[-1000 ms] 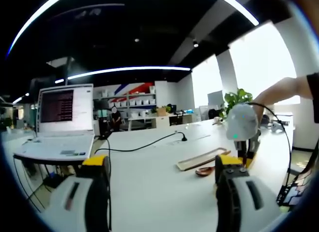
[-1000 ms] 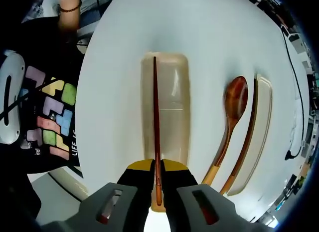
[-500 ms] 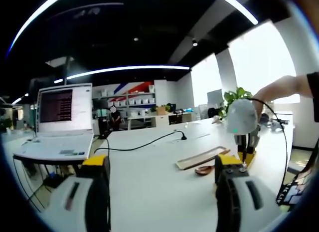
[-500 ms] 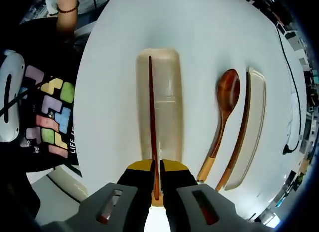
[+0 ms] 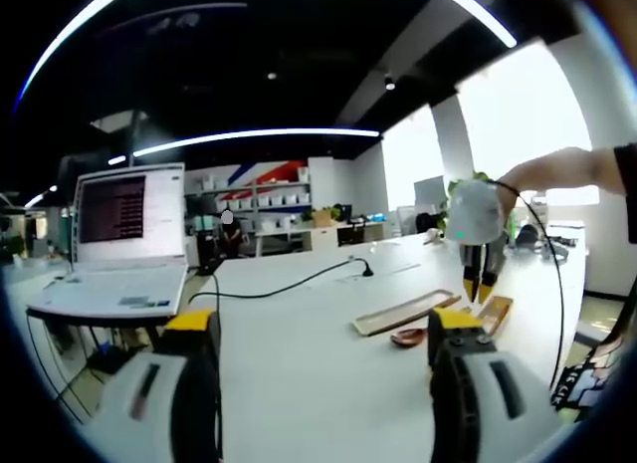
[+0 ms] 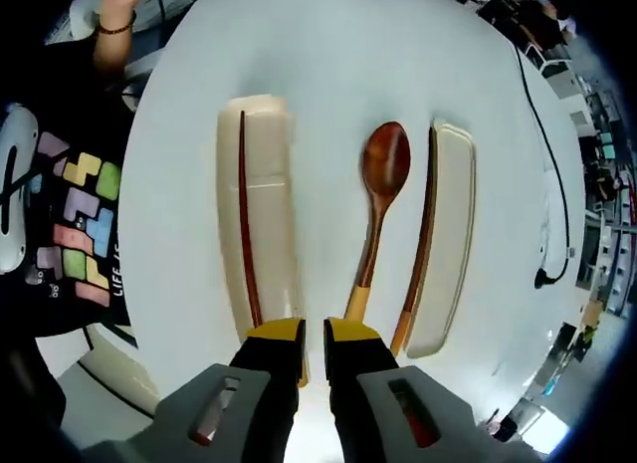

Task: Arrange the utensils inside the cutlery case until each visible utensil rests in its matching compartment.

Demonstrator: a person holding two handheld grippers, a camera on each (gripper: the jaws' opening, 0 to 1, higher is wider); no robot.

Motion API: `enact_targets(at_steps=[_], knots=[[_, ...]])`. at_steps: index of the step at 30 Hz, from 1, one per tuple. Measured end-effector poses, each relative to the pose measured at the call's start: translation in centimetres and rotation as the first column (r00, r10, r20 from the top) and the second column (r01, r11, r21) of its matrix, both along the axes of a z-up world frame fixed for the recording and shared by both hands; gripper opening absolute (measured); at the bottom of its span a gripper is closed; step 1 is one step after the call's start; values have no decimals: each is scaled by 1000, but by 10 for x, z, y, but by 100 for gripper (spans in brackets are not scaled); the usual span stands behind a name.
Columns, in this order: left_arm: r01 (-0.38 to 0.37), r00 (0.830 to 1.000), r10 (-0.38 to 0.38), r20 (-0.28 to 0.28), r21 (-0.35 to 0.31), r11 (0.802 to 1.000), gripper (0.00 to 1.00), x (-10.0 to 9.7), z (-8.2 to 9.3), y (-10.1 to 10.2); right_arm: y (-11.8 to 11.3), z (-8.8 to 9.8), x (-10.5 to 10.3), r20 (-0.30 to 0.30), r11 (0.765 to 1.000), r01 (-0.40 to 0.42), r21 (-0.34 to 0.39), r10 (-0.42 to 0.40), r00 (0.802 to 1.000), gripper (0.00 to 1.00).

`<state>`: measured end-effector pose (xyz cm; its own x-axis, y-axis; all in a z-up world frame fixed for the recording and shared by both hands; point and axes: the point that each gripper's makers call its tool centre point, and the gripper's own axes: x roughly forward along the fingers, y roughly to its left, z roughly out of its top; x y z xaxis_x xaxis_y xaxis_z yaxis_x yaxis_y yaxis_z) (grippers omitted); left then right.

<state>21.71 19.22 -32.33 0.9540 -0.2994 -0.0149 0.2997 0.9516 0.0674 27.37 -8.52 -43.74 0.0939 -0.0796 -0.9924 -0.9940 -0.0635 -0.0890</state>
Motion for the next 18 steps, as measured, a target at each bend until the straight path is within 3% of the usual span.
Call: enact_targets(at_steps=[6, 9, 18], knots=[[-2, 1000, 2, -6, 1, 1000, 91, 1, -1, 2, -19, 3, 27, 27, 995, 76, 59, -77, 997, 7], [-1, 1000, 1, -4, -1, 1000, 91, 1, -1, 2, -27, -1, 35, 28, 992, 85, 90, -88, 996, 13], [-6, 1000, 6, -12, -11, 1000, 90, 2, -1, 4, -49, -15, 56, 38, 982, 142, 122, -147, 988, 15]])
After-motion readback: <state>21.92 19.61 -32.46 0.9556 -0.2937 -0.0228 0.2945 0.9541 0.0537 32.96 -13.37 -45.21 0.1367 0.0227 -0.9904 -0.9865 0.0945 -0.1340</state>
